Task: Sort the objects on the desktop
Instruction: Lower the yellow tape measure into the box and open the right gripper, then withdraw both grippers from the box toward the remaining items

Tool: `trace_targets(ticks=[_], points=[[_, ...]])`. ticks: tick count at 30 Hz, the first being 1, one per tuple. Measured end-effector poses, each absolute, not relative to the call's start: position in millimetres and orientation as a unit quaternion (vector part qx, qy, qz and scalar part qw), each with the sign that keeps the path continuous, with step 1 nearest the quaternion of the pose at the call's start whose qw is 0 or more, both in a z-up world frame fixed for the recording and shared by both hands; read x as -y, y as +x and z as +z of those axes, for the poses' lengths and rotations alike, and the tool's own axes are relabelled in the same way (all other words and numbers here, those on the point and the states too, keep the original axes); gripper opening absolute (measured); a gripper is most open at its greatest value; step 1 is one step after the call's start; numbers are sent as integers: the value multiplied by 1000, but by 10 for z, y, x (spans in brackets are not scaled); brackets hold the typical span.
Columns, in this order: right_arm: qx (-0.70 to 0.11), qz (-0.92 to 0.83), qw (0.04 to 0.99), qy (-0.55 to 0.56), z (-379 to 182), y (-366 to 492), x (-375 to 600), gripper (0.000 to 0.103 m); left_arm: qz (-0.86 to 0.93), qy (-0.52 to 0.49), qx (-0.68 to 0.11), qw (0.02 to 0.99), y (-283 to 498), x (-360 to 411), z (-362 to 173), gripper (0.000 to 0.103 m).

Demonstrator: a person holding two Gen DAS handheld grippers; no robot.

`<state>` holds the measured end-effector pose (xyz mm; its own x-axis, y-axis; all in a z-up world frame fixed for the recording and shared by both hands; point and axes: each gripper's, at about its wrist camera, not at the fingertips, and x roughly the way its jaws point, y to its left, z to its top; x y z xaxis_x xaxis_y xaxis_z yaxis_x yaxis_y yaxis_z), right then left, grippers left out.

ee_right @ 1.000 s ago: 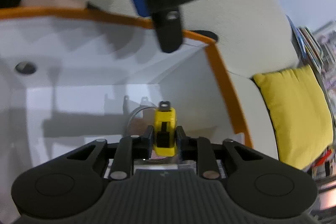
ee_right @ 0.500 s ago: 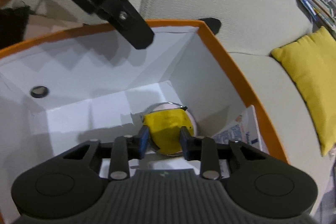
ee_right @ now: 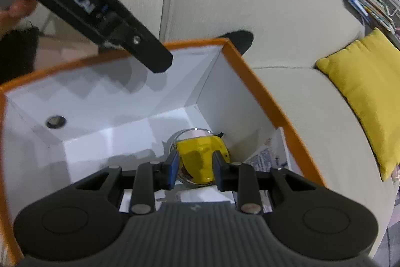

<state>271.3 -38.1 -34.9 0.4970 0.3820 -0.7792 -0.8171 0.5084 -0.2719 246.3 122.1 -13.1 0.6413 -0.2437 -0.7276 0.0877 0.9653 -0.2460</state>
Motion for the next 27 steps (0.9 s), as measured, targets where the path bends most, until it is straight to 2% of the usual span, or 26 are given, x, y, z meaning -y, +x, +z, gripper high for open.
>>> trace_targets(ticks=[10,15,19,24,27], points=[[-301,369,861,-178,264,1959,843,30,-94,-81,-384,915,1752,-1153,371,53],[-280,387,873,-101,379,1397,1091,30,-87,-77,-391,913,1274,-1073,425,53],[-308,389,866,-56,251,1024,1207,31,-86,-68,-417,902,942,-910,331,53],[-387,384,838,5,-174,755,1278,31,-78,-59,-461,882,610,-783,105,53],[-434,380,816,28,-458,667,1283,36,-64,-53,-491,867,465,-768,-59,53]])
